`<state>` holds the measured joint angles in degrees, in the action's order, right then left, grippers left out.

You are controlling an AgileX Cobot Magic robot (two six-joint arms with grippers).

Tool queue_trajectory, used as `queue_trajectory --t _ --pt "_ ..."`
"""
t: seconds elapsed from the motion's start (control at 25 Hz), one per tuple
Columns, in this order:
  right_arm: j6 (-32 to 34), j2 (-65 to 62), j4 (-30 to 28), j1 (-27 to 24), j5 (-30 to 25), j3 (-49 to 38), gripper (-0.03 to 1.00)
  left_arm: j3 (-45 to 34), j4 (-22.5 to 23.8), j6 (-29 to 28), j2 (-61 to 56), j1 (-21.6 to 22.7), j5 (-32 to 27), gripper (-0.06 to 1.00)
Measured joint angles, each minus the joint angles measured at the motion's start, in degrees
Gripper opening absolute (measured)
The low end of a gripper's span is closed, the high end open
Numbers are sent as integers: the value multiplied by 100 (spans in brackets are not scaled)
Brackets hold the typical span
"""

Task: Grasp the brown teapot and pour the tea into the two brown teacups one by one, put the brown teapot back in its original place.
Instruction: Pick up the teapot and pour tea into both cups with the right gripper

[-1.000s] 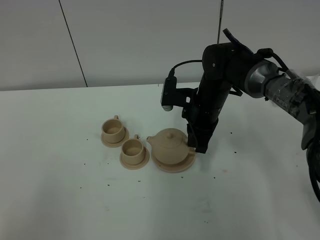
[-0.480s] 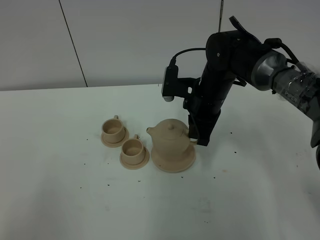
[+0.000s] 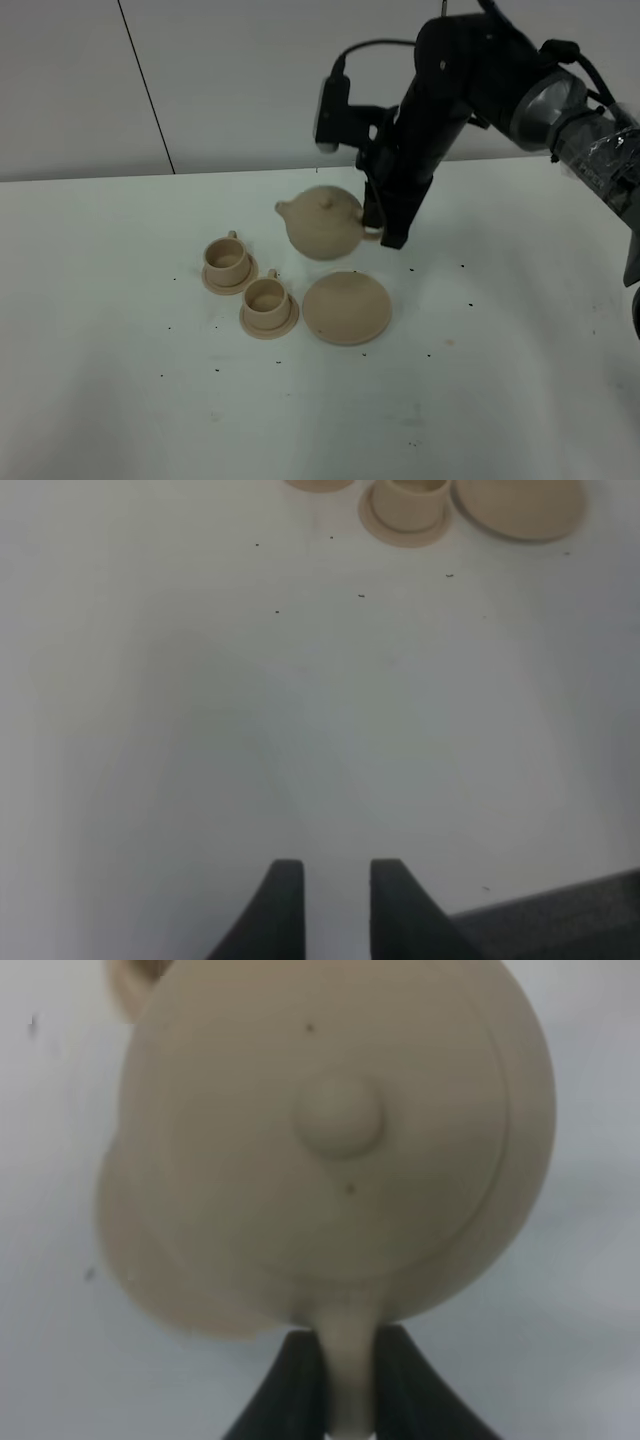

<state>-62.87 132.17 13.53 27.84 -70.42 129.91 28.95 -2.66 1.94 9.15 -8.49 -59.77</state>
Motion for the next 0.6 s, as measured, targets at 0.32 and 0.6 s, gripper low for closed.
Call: queue_trajectory --t 0.32,0.6 --pt "92 335 2 188 0 290 10 0 0 0 0 0 0 23" --pt "97 535 -35 395 -17 337 10 0 0 0 0 0 0 23"
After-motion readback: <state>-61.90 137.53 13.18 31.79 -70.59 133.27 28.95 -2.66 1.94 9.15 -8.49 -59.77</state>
